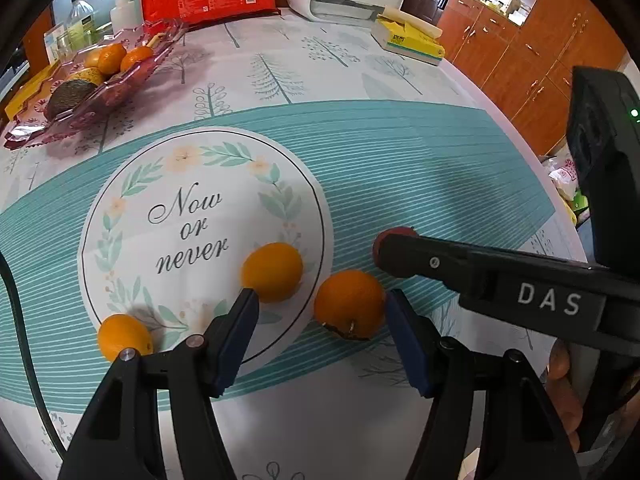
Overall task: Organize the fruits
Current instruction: 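Grasp the red lychee with the right tool while the left tool grasps an orange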
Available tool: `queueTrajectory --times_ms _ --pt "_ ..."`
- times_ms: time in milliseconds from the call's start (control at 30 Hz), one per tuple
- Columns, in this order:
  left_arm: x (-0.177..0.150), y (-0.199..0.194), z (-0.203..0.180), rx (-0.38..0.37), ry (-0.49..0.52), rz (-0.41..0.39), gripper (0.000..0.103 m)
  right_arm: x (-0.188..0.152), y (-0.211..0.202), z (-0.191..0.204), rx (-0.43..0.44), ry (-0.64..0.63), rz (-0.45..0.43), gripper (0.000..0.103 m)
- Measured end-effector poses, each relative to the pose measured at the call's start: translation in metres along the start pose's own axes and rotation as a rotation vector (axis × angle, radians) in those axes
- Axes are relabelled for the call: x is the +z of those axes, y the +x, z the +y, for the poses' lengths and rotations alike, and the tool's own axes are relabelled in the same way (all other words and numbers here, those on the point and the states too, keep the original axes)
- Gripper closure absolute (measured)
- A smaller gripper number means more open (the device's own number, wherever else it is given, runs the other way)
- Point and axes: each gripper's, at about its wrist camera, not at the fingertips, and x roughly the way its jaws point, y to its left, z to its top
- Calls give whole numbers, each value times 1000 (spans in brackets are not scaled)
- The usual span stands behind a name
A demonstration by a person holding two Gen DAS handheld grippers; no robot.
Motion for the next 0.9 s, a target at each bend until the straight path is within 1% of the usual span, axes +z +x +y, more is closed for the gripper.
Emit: queueTrajectory --times_ms 300,633,667,700,833,867,900 --pt "4 -1 -15 -2 48 -20 39 1 -8 -9 -34 13 -25 73" --pt "6 3 -33 -16 108 -30 39 -1 -17 -17 -48 23 -47 73" --pt "6 3 -35 -18 113 -27 40 -2 -17 -18 -50 25 -46 73" --pt "5 5 -38 -17 120 -23 43 -2 -17 -19 -51 28 -45 73" --pt "4 7 -40 -1 134 -31 43 -3 -19 -22 -53 31 -47 73" --pt "3 7 -40 0 133 -34 45 -4 -19 -22 -53 32 -47 73" --pt "3 7 -39 7 131 -39 49 -4 -19 -23 -54 34 -48 73"
